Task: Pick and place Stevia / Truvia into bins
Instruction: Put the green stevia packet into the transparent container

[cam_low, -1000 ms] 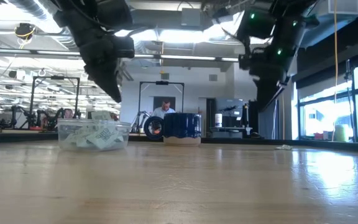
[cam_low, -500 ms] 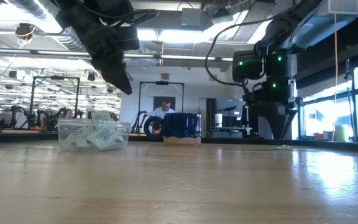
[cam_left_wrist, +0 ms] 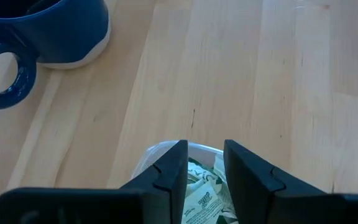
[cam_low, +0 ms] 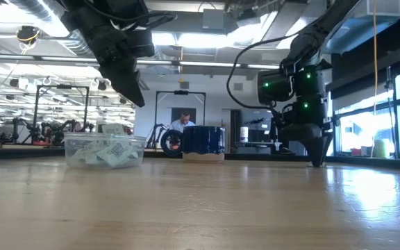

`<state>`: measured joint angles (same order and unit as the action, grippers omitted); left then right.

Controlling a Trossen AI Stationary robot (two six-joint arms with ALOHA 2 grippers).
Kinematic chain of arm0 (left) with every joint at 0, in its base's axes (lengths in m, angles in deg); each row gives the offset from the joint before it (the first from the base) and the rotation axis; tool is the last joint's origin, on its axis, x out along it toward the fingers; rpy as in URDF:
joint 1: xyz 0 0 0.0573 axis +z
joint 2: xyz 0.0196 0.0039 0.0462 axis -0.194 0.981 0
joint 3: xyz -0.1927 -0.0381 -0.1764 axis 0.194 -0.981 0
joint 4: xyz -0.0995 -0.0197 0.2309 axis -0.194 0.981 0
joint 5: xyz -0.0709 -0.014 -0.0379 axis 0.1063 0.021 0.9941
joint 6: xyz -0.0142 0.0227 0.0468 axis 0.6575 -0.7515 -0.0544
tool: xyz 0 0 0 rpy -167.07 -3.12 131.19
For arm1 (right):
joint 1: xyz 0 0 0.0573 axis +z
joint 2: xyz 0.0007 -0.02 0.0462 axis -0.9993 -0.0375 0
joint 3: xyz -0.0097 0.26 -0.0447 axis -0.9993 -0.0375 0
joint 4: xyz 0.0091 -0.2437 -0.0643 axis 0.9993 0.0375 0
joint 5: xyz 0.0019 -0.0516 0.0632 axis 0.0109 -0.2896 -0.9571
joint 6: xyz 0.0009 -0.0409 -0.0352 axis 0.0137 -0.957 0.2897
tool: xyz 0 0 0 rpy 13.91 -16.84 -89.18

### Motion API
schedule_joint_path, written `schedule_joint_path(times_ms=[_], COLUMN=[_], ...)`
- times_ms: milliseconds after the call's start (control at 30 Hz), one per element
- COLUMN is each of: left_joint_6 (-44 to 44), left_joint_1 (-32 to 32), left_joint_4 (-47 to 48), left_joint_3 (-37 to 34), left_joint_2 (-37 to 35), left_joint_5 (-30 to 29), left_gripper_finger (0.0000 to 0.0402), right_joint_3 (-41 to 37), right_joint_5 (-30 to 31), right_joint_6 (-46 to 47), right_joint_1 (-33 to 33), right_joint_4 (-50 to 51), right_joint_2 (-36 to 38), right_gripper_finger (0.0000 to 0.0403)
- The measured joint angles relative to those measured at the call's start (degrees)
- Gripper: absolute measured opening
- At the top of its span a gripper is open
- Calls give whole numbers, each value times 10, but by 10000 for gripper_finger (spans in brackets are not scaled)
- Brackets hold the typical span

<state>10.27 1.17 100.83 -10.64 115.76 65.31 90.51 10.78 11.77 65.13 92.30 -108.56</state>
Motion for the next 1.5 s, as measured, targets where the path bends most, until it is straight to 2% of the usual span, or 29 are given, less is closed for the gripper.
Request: schedule_joint_path(times_ms=[400, 633, 733, 900, 1033, 1133, 1233, 1333, 1500], left_joint_6=[0, -4, -16, -60, -113, -162, -174, -177, -174], left_joint_1=[0, 0, 0, -10, -37, -62, -87, -111, -144], left_joint_4=[0, 0, -2, -33, -84, -128, -174, -199, -249], left_joint_3=[0, 0, 0, 0, 0, 0, 0, -1, -1], left_joint_2=[0, 0, 0, 0, 0, 4, 8, 12, 23], left_joint_5=[0, 0, 0, 1, 2, 2, 2, 2, 3], left_gripper_finger=[93, 91, 90, 90, 89, 91, 100, 114, 145], right_joint_3=[1, -1, -4, -2, -2, -2, -1, -1, -1], right_joint_5=[2, -4, -51, -145, -262, -373, -448, -476, -479], right_joint_6=[0, -2, -4, -20, -52, -82, -91, -82, -78], right_joint_1=[0, 5, 19, 57, 97, 130, 165, 198, 233], right_joint_4=[4, 12, 16, -51, -164, -281, -401, -501, -608], right_joint_2=[-8, 2, 23, 64, 93, 107, 113, 113, 113], right_gripper_finger=[8, 3, 2, 2, 2, 2, 2, 2, 2])
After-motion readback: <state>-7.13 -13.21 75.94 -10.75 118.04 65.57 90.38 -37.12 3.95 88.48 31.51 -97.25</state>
